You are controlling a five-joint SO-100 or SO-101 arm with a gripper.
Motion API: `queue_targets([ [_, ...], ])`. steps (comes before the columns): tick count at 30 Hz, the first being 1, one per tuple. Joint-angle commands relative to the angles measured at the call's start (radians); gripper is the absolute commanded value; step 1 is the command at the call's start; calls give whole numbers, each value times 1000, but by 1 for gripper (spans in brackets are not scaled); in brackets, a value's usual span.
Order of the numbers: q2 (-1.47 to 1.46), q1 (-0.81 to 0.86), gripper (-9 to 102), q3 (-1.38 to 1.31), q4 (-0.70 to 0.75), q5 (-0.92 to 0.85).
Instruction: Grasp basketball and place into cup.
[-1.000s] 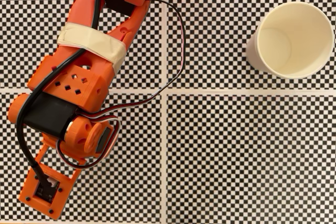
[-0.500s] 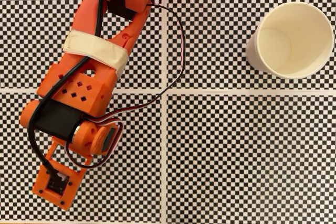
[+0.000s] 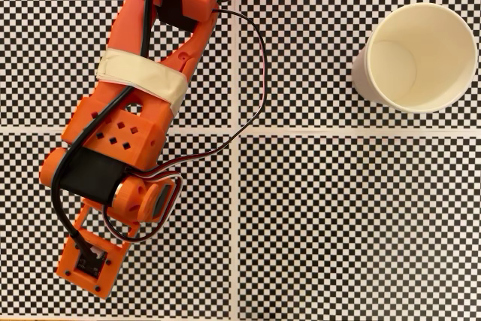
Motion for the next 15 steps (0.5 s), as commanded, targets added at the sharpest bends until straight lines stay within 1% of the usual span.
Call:
queue_targets([
  [1,15,-11,52,-199,-6,11],
  [8,9,-11,51,-222,-15,15],
  [15,8,-15,46,-236,-25,17],
])
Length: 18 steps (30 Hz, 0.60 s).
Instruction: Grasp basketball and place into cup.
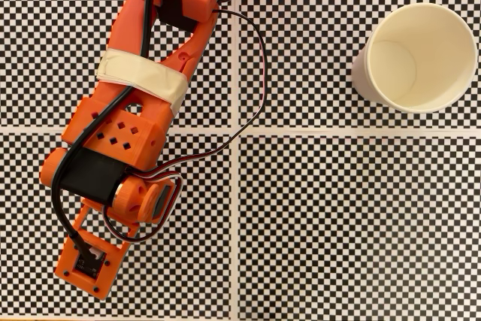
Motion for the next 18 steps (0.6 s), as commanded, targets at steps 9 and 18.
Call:
queue_targets([
  [9,17,-2,33,-242,-17,3],
  [18,23,12,23,-247,-12,-14],
])
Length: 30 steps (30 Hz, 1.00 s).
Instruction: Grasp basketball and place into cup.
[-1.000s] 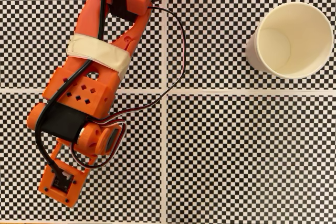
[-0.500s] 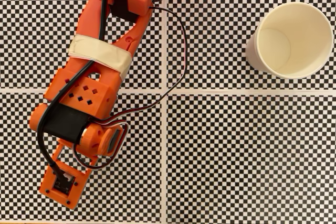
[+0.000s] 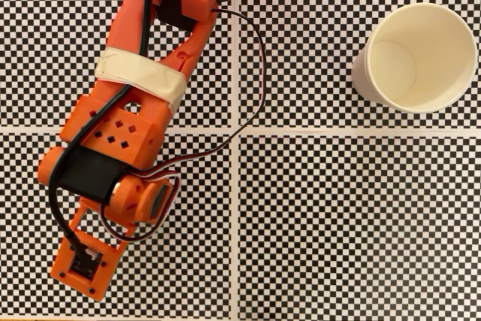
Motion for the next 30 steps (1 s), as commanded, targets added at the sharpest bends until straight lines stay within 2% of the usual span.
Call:
queue_targets([
  [1,26,3,23,-244,-2,-9],
  [11,83,2,21,-241,51,-37],
  [30,747,-75,22,512,51,2],
])
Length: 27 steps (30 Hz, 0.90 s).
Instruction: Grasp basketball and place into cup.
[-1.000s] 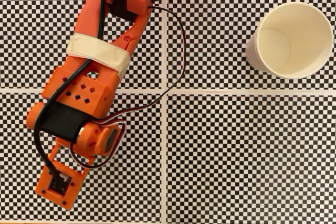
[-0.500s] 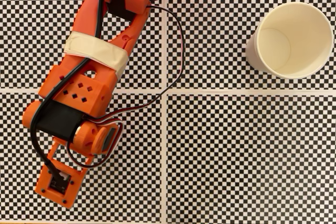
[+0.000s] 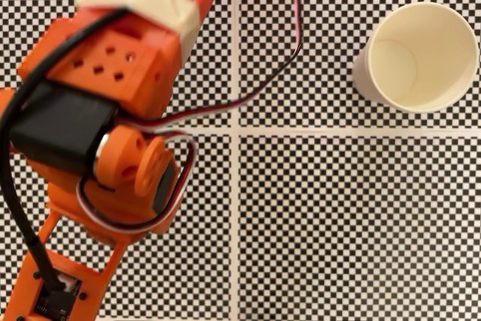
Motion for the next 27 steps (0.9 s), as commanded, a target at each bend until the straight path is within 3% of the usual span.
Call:
queue_targets([
  [1,175,-9,21,138,9,0],
  [14,718,-35,16,696,8,-101],
  [27,1009,-184,12,896,8,-227],
])
